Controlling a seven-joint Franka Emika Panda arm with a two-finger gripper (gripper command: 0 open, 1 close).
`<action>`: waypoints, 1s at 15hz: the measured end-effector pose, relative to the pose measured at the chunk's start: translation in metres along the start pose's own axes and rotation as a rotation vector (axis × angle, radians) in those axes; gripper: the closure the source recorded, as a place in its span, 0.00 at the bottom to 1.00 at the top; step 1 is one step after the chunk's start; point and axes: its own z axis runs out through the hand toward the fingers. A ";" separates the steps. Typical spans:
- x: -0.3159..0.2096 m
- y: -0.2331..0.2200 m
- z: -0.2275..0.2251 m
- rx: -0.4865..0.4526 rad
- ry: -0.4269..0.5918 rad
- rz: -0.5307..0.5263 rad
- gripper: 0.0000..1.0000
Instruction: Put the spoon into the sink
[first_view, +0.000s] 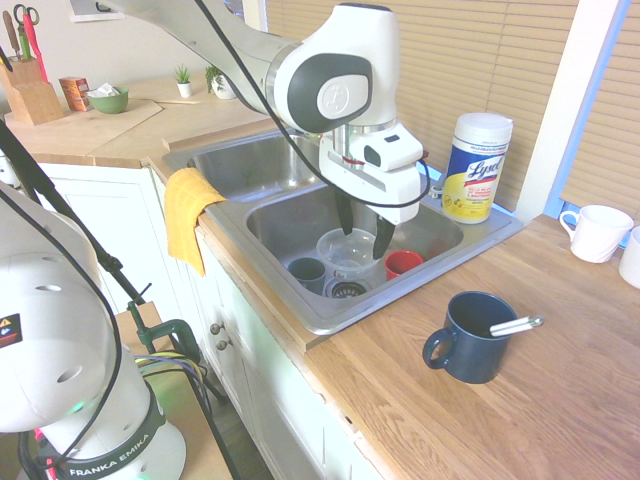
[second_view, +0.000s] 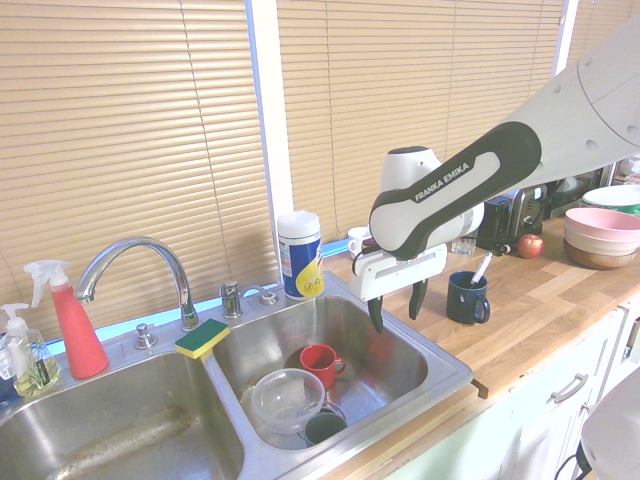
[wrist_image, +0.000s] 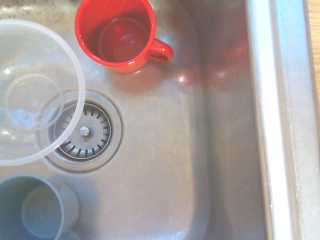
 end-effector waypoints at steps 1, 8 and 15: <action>0.000 0.000 0.001 -0.002 -0.002 0.000 0.00; -0.005 -0.010 -0.037 0.110 0.126 -0.018 0.00; -0.001 0.085 -0.114 0.362 0.353 0.180 0.00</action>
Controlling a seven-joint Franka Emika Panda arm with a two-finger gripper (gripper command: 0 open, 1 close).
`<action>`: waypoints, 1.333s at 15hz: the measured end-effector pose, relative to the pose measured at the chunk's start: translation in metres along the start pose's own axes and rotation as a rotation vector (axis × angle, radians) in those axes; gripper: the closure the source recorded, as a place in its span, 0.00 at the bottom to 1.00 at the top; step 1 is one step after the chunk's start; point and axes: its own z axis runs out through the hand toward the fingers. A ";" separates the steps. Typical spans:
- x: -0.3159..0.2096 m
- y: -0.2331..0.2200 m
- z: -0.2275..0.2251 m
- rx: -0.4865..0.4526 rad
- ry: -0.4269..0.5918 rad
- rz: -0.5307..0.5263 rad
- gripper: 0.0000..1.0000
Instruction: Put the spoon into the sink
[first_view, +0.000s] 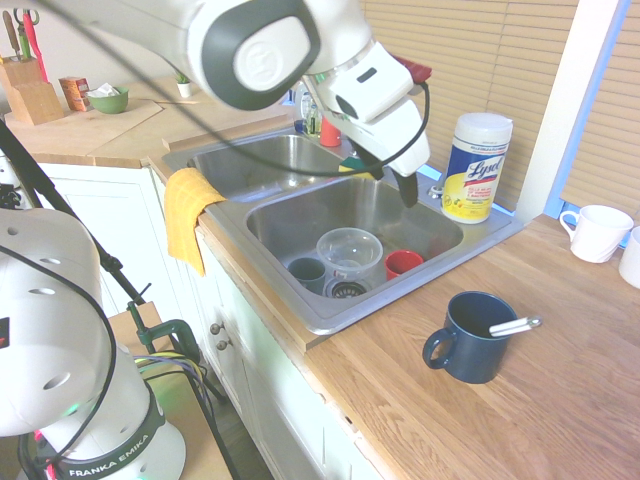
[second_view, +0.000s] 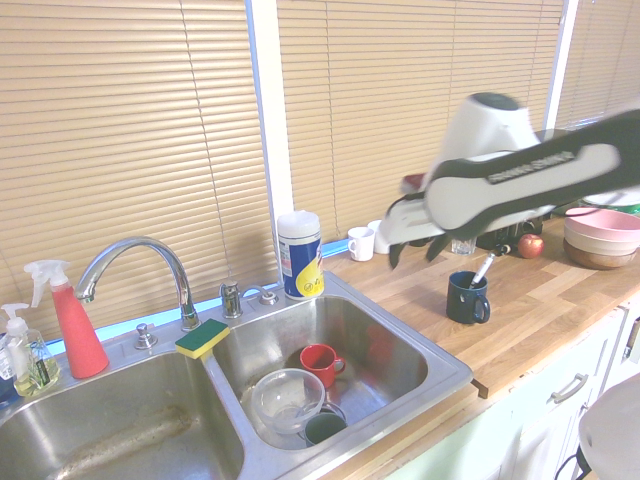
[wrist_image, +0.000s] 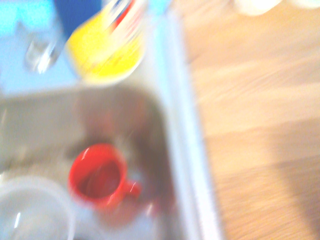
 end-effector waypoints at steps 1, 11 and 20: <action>0.013 0.003 -0.014 0.033 0.038 0.039 0.00; 0.096 0.074 0.012 0.043 0.112 0.327 0.00; 0.122 0.141 0.059 -0.022 0.031 0.360 0.00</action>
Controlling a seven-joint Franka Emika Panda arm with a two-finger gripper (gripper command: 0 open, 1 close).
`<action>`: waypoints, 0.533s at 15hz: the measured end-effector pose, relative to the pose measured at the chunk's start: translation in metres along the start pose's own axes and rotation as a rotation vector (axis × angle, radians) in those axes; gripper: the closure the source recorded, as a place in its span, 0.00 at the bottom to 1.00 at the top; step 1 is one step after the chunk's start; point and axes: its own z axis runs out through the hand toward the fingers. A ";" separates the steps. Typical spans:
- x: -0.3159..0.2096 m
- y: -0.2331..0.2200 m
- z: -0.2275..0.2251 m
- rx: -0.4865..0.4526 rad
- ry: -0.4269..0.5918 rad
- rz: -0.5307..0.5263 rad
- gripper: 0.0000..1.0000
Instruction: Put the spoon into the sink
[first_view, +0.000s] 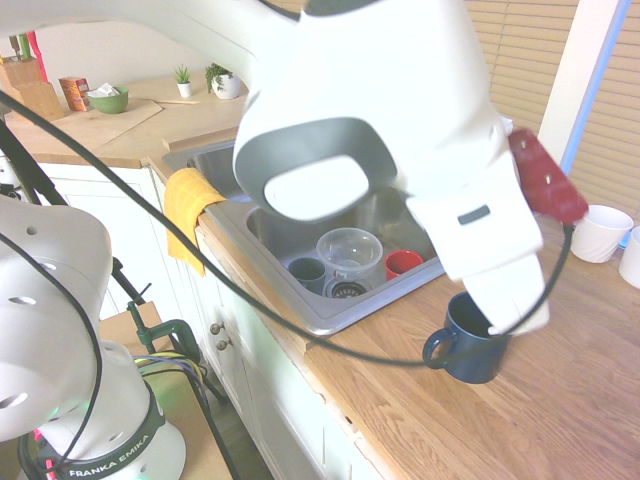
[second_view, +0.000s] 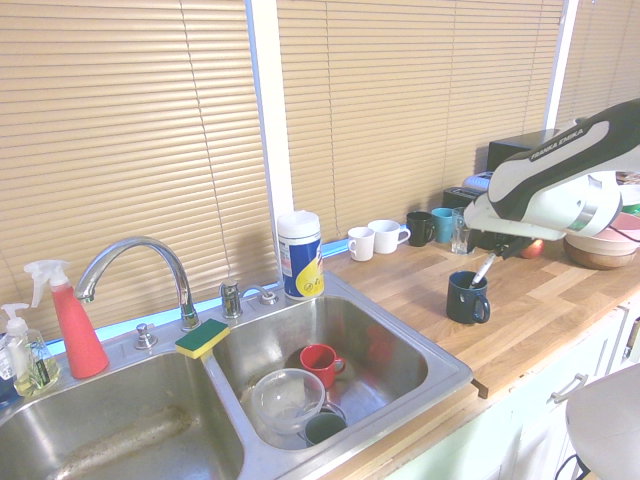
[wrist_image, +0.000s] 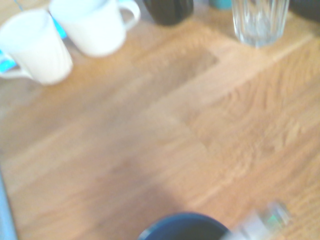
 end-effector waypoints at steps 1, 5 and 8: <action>0.002 0.005 0.008 -0.011 -0.009 -0.001 0.00; 0.005 0.014 0.029 -0.025 -0.012 -0.007 1.00; 0.006 0.016 0.036 -0.021 -0.003 -0.003 1.00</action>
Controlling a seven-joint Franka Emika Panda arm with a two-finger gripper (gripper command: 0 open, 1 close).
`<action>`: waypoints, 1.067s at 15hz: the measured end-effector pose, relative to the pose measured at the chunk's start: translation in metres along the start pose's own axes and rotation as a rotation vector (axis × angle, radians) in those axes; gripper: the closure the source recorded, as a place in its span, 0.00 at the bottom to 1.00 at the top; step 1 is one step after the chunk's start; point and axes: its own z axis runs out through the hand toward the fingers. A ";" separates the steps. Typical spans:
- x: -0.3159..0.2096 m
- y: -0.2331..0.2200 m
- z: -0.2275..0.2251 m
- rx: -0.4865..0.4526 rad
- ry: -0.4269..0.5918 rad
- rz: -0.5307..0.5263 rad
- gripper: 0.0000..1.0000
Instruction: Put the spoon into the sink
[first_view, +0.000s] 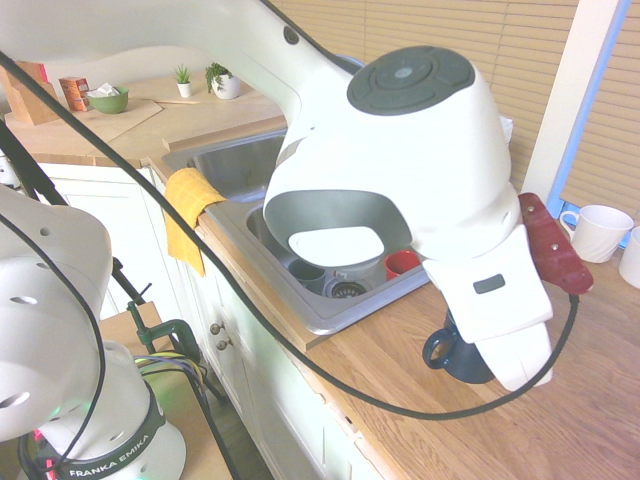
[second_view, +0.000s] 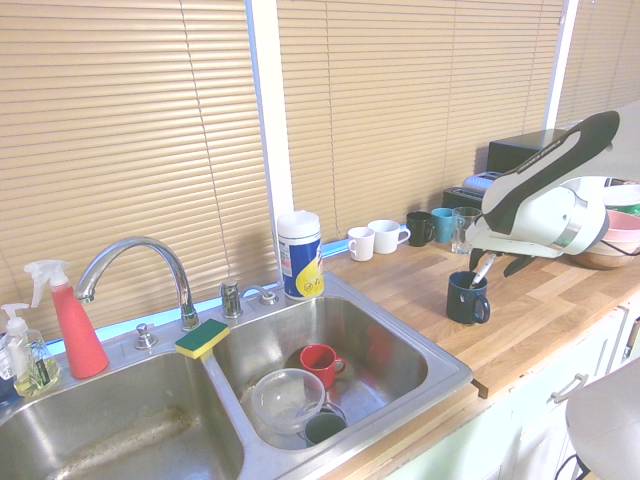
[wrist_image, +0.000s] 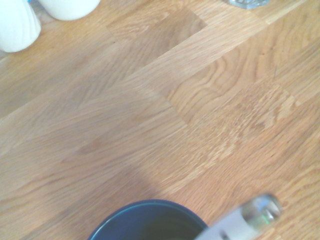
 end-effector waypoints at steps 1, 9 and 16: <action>0.000 0.001 0.001 0.001 0.001 0.003 1.00; -0.003 0.003 0.009 0.037 -0.001 0.014 1.00; -0.013 0.005 0.020 0.038 0.008 0.036 1.00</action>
